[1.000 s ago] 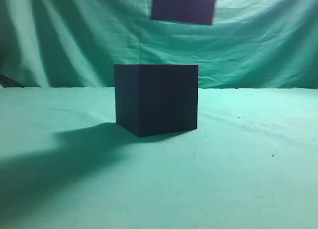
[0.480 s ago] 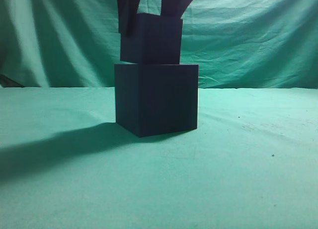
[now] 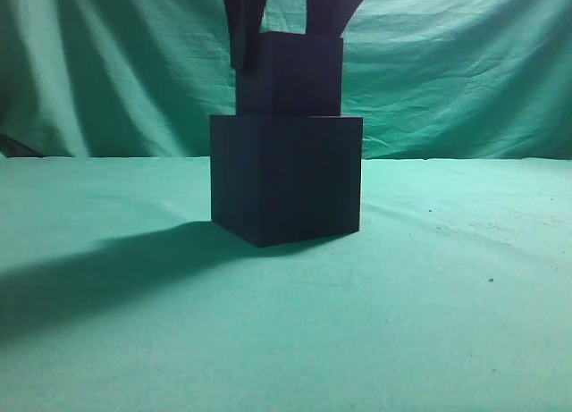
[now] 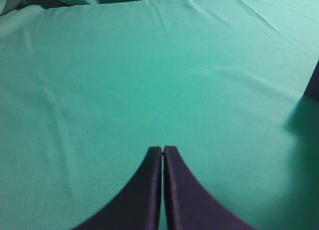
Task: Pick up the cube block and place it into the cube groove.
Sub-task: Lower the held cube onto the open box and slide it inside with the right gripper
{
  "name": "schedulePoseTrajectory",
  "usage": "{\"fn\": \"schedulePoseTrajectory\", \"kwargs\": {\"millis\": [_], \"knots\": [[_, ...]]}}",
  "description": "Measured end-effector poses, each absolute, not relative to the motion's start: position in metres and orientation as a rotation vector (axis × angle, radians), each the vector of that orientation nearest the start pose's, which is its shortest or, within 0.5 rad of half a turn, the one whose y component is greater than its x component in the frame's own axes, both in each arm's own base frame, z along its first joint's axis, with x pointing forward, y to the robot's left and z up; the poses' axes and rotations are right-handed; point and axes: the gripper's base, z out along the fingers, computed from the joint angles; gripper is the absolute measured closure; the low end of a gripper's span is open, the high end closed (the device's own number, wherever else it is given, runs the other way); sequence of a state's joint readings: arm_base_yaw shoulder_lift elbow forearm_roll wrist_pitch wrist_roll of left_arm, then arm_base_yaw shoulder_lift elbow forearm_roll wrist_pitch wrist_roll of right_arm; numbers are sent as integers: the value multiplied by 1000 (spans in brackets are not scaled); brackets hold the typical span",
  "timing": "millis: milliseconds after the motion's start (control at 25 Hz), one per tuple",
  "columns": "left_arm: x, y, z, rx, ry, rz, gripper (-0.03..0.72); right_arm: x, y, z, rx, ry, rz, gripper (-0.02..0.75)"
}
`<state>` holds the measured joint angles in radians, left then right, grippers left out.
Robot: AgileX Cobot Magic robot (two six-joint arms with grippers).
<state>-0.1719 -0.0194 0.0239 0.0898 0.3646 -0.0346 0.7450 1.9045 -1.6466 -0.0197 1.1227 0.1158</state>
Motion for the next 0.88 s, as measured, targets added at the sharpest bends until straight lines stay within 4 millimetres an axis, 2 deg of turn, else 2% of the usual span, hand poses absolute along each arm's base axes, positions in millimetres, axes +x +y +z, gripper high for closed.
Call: {"fn": "schedulePoseTrajectory", "kwargs": {"millis": [360,640,880], "knots": [[52,-6,173,182,1843,-56,688,299,273,265,-903,2754,128,307],[52,-6,173,182,1843,-56,688,305,279,243,-915,2789,106,307],[52,-6,173,182,1843,-56,688,306,279,247,-937,2775,106,307]]}}
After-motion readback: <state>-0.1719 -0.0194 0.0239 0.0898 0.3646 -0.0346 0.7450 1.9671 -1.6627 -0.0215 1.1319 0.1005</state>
